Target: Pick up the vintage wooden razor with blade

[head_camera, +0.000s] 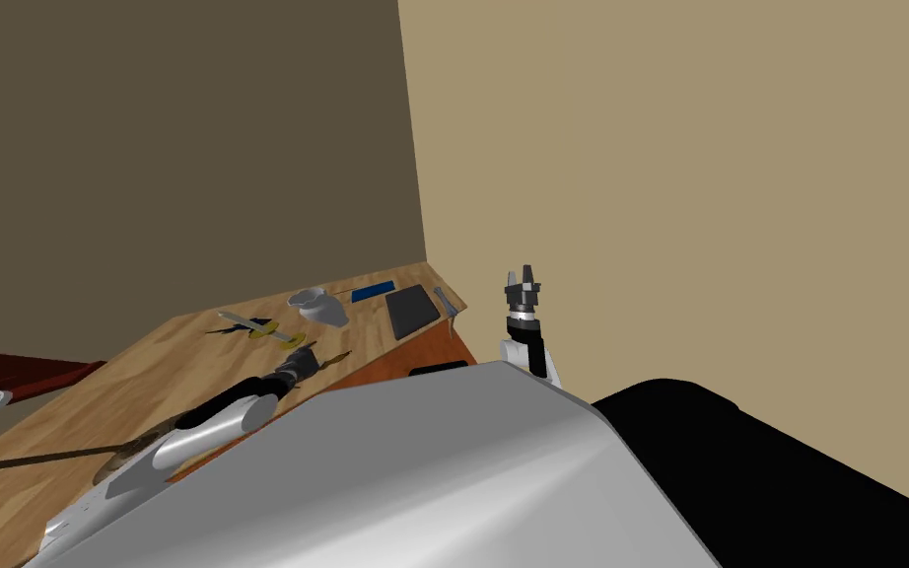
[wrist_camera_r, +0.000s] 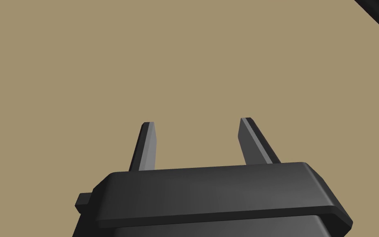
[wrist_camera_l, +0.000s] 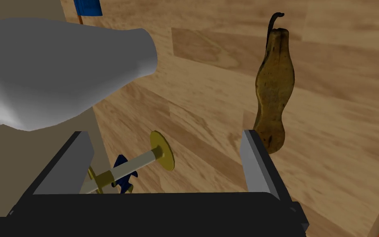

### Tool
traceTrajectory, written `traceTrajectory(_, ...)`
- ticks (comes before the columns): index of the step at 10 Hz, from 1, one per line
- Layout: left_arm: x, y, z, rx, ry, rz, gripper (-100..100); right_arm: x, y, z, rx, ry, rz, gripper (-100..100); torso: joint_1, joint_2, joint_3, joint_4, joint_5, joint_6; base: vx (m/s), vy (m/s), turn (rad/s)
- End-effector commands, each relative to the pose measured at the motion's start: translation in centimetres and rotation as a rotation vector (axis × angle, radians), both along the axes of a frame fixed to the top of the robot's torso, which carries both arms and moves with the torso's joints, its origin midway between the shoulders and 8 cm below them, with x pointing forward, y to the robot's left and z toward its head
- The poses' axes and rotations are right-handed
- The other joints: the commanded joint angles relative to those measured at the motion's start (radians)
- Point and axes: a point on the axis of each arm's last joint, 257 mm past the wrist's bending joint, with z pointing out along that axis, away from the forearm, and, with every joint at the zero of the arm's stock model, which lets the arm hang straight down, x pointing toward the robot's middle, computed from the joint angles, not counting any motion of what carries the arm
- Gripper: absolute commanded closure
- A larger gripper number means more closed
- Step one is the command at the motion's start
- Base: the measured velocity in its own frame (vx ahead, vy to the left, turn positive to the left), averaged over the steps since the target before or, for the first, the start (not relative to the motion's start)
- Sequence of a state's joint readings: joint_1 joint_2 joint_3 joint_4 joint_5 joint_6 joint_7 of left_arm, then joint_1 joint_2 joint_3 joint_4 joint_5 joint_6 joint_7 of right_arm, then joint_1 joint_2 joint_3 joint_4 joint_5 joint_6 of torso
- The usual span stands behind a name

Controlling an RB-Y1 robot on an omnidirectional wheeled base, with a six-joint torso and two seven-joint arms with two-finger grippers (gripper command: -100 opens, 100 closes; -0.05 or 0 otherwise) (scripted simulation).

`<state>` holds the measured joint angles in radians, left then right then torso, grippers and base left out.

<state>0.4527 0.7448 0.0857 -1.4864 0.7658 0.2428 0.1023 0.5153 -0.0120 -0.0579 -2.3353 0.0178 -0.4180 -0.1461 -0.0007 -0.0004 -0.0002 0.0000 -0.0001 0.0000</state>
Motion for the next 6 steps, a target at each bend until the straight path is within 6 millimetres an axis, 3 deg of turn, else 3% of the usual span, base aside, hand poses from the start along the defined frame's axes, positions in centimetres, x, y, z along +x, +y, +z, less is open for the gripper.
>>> traceTrajectory(1,-1.4,1.4,-1.5,-0.019,0.076,0.022,-100,0.0,0.0,0.0,0.000,0.000,0.000,0,0.000,0.000,0.000,0.000,0.000,0.000,0.014,-0.018,-0.191)
traceTrajectory(6,-4.3,3.5,-4.4,-0.057,0.230,0.070,-100,0.0,0.0,0.0,0.000,0.000,0.000,0,0.000,0.000,0.000,0.000,0.000,0.000,0.006,-0.012,-0.084)
